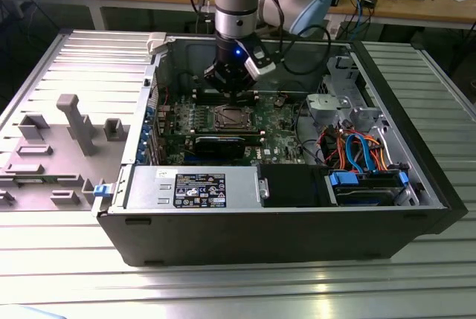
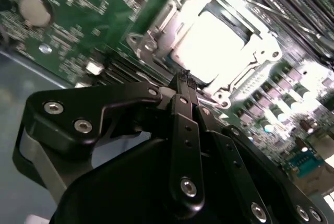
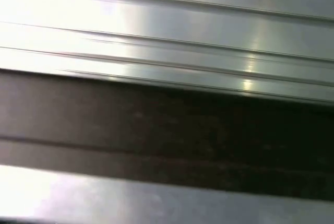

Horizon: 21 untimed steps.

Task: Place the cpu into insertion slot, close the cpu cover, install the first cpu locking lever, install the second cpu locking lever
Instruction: 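Install the first cpu locking lever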

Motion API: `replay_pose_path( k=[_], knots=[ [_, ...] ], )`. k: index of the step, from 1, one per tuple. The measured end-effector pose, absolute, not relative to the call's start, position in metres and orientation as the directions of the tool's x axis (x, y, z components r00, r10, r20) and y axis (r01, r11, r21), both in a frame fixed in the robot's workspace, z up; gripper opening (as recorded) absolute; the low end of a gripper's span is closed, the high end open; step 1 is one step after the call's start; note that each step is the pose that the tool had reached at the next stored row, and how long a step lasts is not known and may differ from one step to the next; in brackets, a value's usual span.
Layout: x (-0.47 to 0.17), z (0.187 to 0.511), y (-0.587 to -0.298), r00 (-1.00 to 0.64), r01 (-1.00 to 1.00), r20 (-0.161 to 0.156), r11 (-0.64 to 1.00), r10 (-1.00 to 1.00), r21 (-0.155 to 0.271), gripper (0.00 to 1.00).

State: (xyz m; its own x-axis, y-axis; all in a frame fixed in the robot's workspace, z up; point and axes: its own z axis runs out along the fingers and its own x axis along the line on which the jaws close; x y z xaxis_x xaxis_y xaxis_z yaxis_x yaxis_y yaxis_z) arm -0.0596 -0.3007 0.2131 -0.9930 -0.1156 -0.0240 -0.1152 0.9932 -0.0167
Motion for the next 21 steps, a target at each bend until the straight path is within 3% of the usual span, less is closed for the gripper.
replay_pose_path(
  k=[21],
  knots=[
    [-0.063, 0.210, -0.293, -0.993, -0.115, -0.022, 0.993, -0.116, -0.021, 0.11]
  ],
)
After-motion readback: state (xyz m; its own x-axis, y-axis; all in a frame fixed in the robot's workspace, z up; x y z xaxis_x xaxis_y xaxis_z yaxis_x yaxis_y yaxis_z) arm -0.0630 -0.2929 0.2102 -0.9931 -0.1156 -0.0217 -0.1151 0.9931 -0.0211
